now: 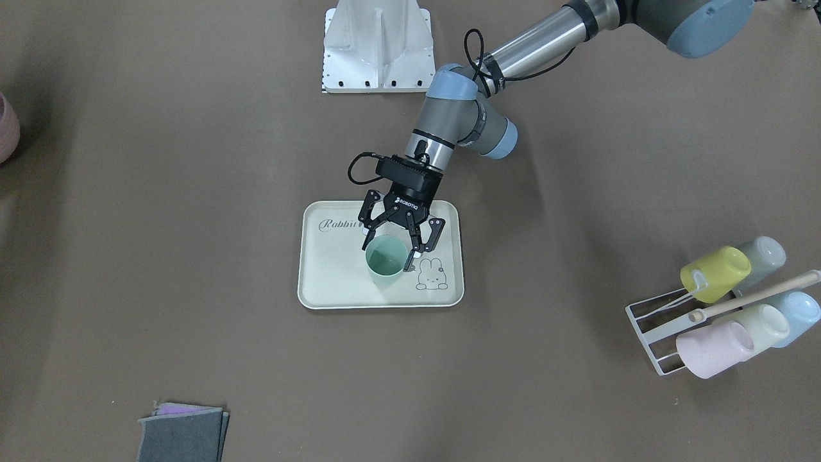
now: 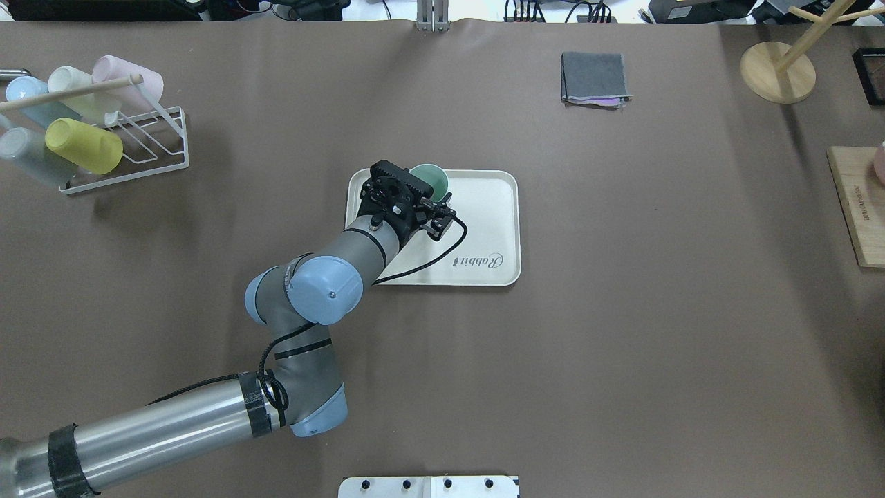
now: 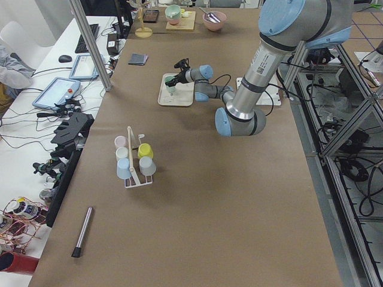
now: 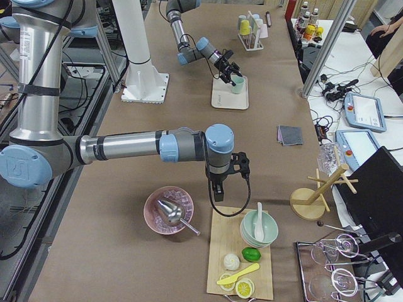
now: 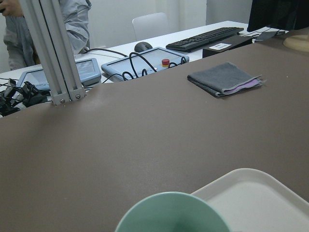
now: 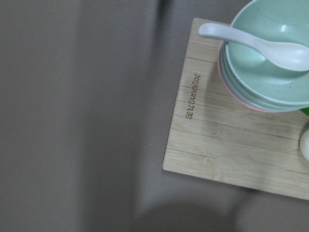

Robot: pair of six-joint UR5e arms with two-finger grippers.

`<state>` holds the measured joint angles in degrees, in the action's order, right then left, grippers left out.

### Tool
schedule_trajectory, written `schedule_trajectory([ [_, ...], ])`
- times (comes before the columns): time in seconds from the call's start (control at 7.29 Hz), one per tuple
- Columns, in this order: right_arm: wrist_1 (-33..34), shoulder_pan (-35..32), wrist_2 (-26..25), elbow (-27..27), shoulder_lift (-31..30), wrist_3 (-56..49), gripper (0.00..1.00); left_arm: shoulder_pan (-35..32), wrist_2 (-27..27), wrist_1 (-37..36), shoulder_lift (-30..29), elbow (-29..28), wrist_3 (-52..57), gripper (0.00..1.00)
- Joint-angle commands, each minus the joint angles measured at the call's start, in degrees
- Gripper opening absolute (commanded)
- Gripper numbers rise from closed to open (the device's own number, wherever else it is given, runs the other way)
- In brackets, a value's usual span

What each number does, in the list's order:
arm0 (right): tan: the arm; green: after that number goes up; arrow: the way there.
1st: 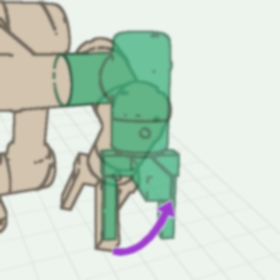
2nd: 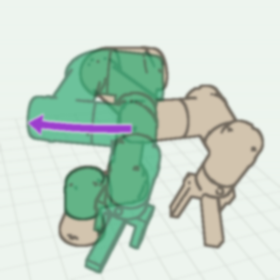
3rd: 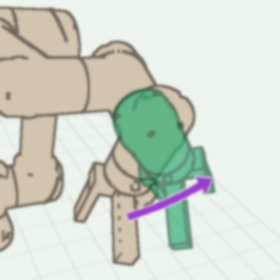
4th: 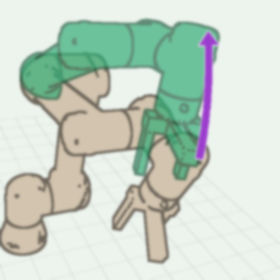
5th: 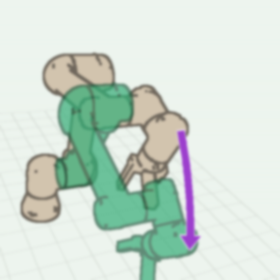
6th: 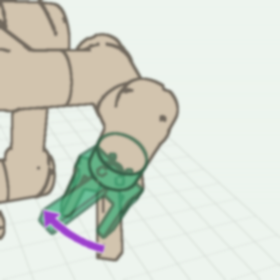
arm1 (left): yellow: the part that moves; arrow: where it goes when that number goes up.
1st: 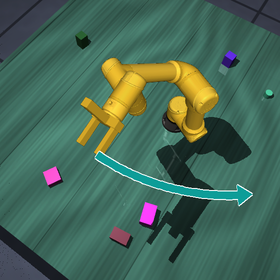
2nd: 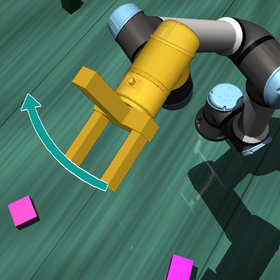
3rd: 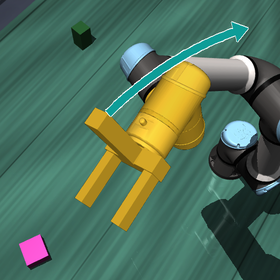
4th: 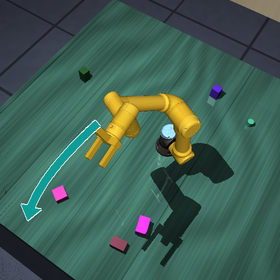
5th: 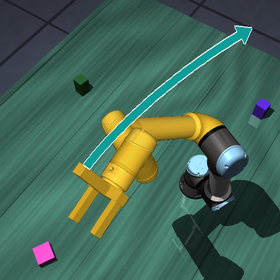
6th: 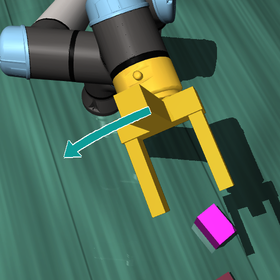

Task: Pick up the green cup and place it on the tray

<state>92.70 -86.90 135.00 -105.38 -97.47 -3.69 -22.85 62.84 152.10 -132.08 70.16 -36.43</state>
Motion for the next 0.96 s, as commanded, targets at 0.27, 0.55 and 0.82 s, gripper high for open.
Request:
schedule_trajectory([
  [0.27,-0.07,-0.12,-0.09,0.0,0.09,0.0,1.0,-0.44,1.4,-0.75,-0.28,2.95,-0.58,0.98],
  [0.55,-0.07,-0.12,-0.26,0.0,0.09,0.0,1.0,-4.02,6.73,-14.9,0.07,15.46,-0.66,0.98],
  [0.82,-0.07,-0.12,-0.09,0.0,0.0,0.0,1.0,-14.53,21.18,-23.06,7.66,25.86,-3.62,0.98],
])
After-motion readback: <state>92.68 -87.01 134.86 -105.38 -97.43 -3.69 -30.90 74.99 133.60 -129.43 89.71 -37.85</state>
